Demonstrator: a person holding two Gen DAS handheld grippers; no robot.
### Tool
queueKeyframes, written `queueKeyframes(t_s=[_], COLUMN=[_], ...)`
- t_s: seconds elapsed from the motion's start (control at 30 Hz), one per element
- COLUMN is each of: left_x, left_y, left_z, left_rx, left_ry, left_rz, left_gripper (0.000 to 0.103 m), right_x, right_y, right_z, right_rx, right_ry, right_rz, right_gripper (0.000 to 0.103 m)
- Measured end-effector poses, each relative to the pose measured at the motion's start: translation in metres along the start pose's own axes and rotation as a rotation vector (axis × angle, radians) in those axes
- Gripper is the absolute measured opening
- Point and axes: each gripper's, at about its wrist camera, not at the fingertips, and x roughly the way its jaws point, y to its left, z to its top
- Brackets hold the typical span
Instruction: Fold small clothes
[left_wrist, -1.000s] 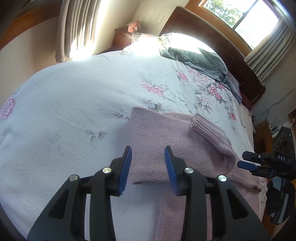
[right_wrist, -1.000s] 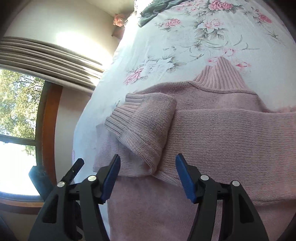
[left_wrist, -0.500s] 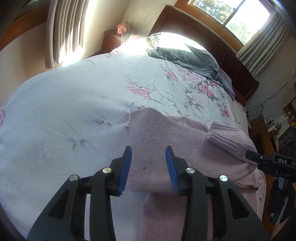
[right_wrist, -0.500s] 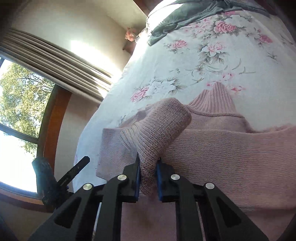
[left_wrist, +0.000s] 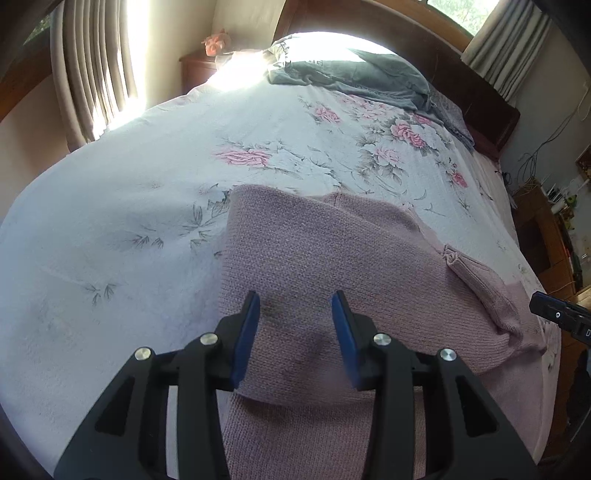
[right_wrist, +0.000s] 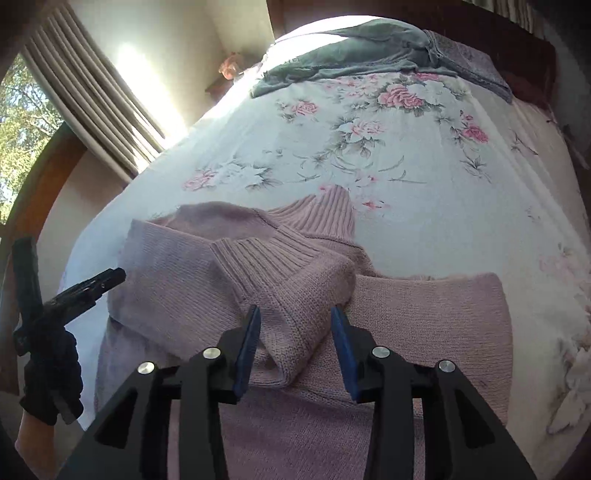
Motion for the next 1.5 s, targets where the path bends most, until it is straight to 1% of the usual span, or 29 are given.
queueKeyframes(t_s=[0.03,0.1,0.17,0.23,0.3,0.33,0.37,0.4,0.43,0.5,0.6,0.7,0.77,0.8,0.87,0.9,0.93,1.0,1.07,1.13,1.17,1.2,1.23,1.27,1.3,1.33,1.4,1.43,1.5], left_x=[-0.003,-0.005,-0.001,0.006,0.015,0.019,0.023,0.025,0.026,0.026,0.027,0.028,0.028,0.028,0.027,0.026,0.025,0.019,0.011,0.009,0.009,0.012,0.015,0.018,0.020,0.023,0.027,0.029,0.032], left_y=[-0.003,-0.009,-0.013,-0.015,-0.016,-0.016,-0.017,-0.017,-0.017,-0.014,-0.011,-0.012,-0.013,-0.014,-0.015,-0.017,-0.018,-0.023,-0.032,-0.043,-0.050,-0.056,-0.061,-0.066,-0.069,-0.071,-0.072,-0.073,-0.072], left_z=[0.002,0.004,0.004,0.002,0.000,-0.001,-0.002,-0.003,-0.003,-0.002,-0.001,-0.002,-0.002,-0.003,-0.003,-0.003,-0.002,0.000,0.001,0.003,0.003,0.002,0.001,-0.001,-0.003,-0.005,-0.008,-0.009,-0.011], left_rx=[0.002,0.010,0.016,0.022,0.024,0.029,0.035,0.042,0.044,0.030,0.013,0.019,0.019,0.021,0.027,0.029,0.034,0.043,0.058,0.077,0.087,0.097,0.108,0.123,0.137,0.149,0.165,0.169,0.178], left_ry=[-0.006,0.000,0.017,0.030,0.049,0.056,0.058,0.057,0.056,0.059,0.060,0.054,0.049,0.048,0.047,0.049,0.051,0.043,0.023,0.021,0.027,0.038,0.049,0.058,0.064,0.067,0.066,0.066,0.066], left_rz=[-0.005,-0.017,-0.012,-0.005,0.002,0.005,0.010,0.013,0.011,-0.001,-0.017,-0.007,-0.003,-0.001,0.003,0.006,0.013,0.029,0.021,0.001,-0.013,-0.024,-0.026,-0.024,-0.018,-0.009,0.000,0.003,0.009], left_gripper=[0.041,0.043,0.043,0.043,0.043,0.043,0.044,0.044,0.045,0.045,0.045,0.045,0.046,0.046,0.046,0.046,0.046,0.046,0.046,0.047,0.047,0.047,0.047,0.047,0.047,0.047,0.049,0.049,0.049], right_x=[0.001,0.011,0.030,0.050,0.070,0.079,0.087,0.090,0.089,0.076,0.044,0.011,-0.007,-0.013,-0.021,-0.022,-0.023,-0.019,-0.012,-0.001,0.005,0.010,0.011,0.009,0.006,0.003,-0.003,-0.004,-0.002], right_y=[0.011,0.033,0.050,0.060,0.063,0.065,0.064,0.062,0.058,0.046,0.023,-0.011,-0.039,-0.054,-0.081,-0.093,-0.104,-0.128,-0.148,-0.162,-0.167,-0.169,-0.170,-0.171,-0.173,-0.174,-0.175,-0.176,-0.177], right_z=[0.005,0.016,0.024,0.031,0.035,0.036,0.036,0.036,0.037,0.038,0.034,0.024,0.014,0.008,-0.007,-0.015,-0.022,-0.033,-0.039,-0.041,-0.042,-0.043,-0.043,-0.044,-0.045,-0.046,-0.051,-0.053,-0.057], right_rx=[-0.040,-0.107,-0.149,-0.159,-0.176,-0.188,-0.200,-0.205,-0.194,-0.137,-0.054,0.054,0.140,0.185,0.253,0.276,0.299,0.355,0.424,0.496,0.517,0.526,0.525,0.516,0.510,0.510,0.500,0.489,0.457], right_ry=[0.005,0.029,0.063,0.101,0.136,0.156,0.171,0.173,0.158,0.121,0.058,-0.001,-0.022,-0.026,-0.017,-0.006,0.002,0.018,0.033,0.047,0.061,0.075,0.075,0.069,0.064,0.061,0.064,0.082,0.114], right_rz=[0.002,-0.001,-0.022,-0.034,-0.087,-0.123,-0.149,-0.171,-0.181,-0.158,-0.119,-0.076,-0.050,-0.036,-0.017,-0.015,-0.014,-0.004,0.037,0.114,0.131,0.126,0.114,0.107,0.116,0.130,0.138,0.118,0.043], right_gripper=[0.050,0.054,0.054,0.054,0.054,0.048,0.038,0.024,0.015,0.013,0.012,0.012,0.013,0.013,0.020,0.027,0.040,0.050,0.050,0.050,0.049,0.040,0.028,0.022,0.014,0.009,0.005,0.004,0.002])
